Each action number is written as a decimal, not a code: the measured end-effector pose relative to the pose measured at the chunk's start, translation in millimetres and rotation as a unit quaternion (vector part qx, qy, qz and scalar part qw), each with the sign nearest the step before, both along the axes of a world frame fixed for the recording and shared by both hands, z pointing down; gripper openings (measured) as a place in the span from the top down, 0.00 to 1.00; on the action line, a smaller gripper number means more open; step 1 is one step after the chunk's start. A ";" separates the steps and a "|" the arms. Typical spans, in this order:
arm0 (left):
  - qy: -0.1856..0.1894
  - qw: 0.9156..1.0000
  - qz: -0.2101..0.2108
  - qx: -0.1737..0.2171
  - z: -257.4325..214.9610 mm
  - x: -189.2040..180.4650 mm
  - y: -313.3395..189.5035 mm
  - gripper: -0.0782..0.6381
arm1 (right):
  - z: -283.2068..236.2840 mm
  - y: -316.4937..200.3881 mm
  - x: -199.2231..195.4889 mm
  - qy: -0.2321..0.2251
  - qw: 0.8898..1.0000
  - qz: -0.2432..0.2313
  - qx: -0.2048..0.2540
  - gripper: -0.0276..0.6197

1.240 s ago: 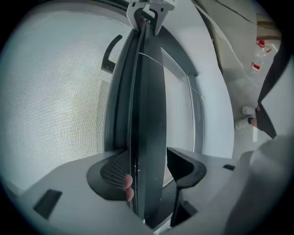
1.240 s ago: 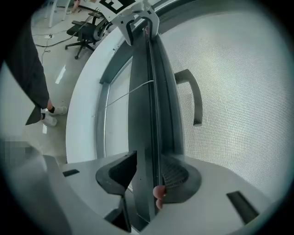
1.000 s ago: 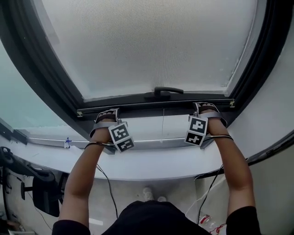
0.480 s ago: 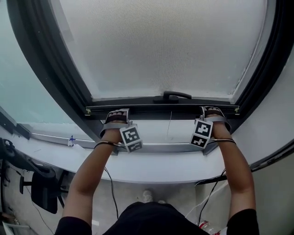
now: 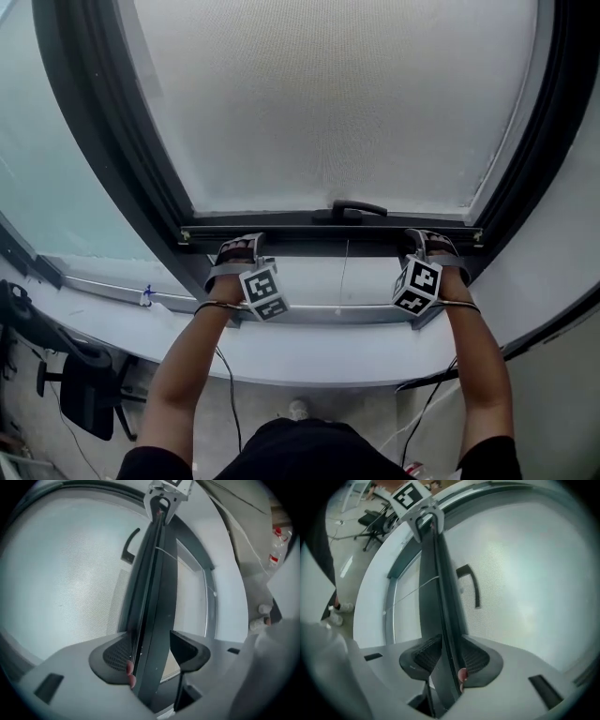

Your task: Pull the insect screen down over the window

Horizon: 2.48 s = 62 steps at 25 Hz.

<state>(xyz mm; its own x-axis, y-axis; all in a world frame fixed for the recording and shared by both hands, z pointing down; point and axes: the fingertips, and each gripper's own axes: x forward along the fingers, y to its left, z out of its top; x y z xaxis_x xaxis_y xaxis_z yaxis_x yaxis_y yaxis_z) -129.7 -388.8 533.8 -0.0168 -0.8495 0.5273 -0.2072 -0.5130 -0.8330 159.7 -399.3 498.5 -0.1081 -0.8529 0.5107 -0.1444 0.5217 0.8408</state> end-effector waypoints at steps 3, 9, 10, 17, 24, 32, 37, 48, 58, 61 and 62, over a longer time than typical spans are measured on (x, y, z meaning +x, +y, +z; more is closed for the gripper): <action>0.136 0.991 0.000 0.013 -31.2 20.3 12.4 0.53 | -43.4 12.4 -6.2 -0.145 0.989 0.008 0.035 0.75; 0.452 0.892 0.007 0.006 -109.5 65.5 52.8 0.53 | -121.0 52.1 -14.9 -0.367 0.924 0.007 0.106 0.75; 0.478 0.878 0.008 0.018 -120.1 67.2 59.8 0.53 | -126.7 59.2 -17.9 -0.389 0.915 0.004 0.110 0.75; 0.577 0.811 -0.019 0.093 -151.5 53.1 111.5 0.53 | -140.6 118.2 -44.7 -0.505 0.857 0.000 0.102 0.75; 0.597 0.797 -0.036 0.085 -131.3 49.8 155.2 0.55 | -125.9 164.1 -58.6 -0.584 0.807 0.019 0.088 0.78; 0.601 0.794 -0.038 0.081 -111.3 34.7 209.5 0.65 | -104.7 218.7 -76.7 -0.583 0.807 0.043 0.084 0.90; 0.620 0.774 -0.064 0.113 -109.2 11.8 252.0 0.86 | -91.7 262.6 -86.8 -0.577 0.811 0.059 0.080 0.95; 0.628 0.770 -0.058 0.099 -96.9 -2.3 360.8 0.89 | -76.0 373.2 -108.7 -0.580 0.805 0.087 0.091 0.95; 0.628 0.772 -0.055 0.075 -77.6 -6.0 427.6 0.89 | -68.1 447.9 -114.8 -0.562 0.815 0.101 0.094 0.95; 0.629 0.772 -0.054 0.074 -76.3 -2.7 438.3 0.89 | -66.0 457.8 -115.4 -0.561 0.816 0.102 0.094 0.95; 0.629 0.772 -0.053 0.074 -76.1 -1.2 441.7 0.89 | -65.3 460.6 -116.4 -0.562 0.816 0.101 0.093 0.95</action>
